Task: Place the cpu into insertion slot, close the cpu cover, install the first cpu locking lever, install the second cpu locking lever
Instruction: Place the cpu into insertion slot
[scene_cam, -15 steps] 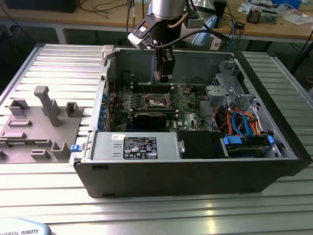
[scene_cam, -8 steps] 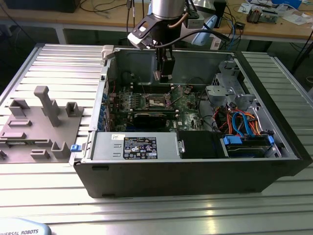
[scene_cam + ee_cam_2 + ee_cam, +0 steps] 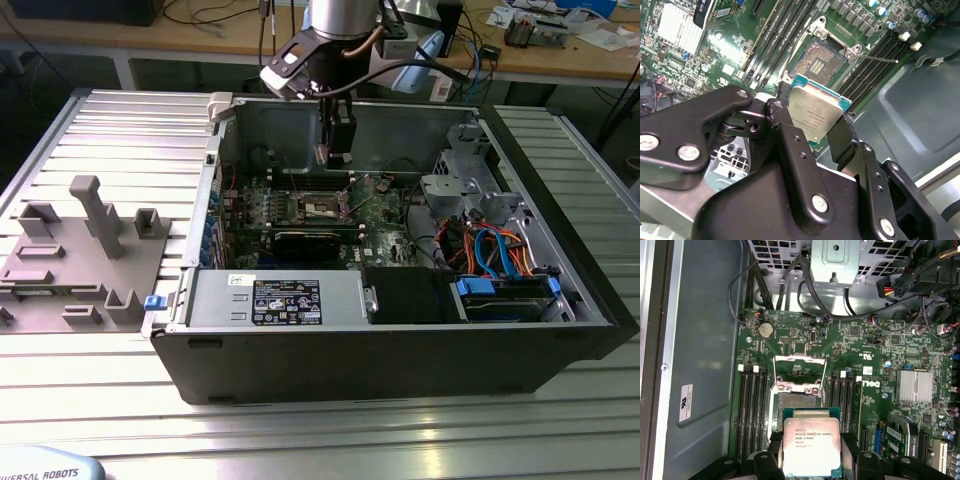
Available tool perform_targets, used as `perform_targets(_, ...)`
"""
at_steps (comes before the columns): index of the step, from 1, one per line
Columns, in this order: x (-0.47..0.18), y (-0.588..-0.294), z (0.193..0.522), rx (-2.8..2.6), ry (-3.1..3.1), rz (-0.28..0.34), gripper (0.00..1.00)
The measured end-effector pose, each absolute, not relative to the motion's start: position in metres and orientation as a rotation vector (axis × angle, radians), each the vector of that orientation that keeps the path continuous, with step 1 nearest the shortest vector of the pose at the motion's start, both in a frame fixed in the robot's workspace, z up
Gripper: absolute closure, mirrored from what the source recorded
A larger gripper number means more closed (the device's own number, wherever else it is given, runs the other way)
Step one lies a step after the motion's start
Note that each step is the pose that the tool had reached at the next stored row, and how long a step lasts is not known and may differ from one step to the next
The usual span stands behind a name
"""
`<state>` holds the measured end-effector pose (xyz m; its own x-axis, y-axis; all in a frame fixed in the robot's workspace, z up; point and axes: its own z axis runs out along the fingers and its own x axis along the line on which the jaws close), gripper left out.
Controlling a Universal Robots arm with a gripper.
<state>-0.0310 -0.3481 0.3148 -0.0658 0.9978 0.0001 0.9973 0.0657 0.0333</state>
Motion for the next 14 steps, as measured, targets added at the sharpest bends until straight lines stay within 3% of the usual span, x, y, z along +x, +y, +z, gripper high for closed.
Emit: perform_targets(14, -0.0310, -0.3458, 0.3076, 2.205, 2.203, 0.036, 0.46)
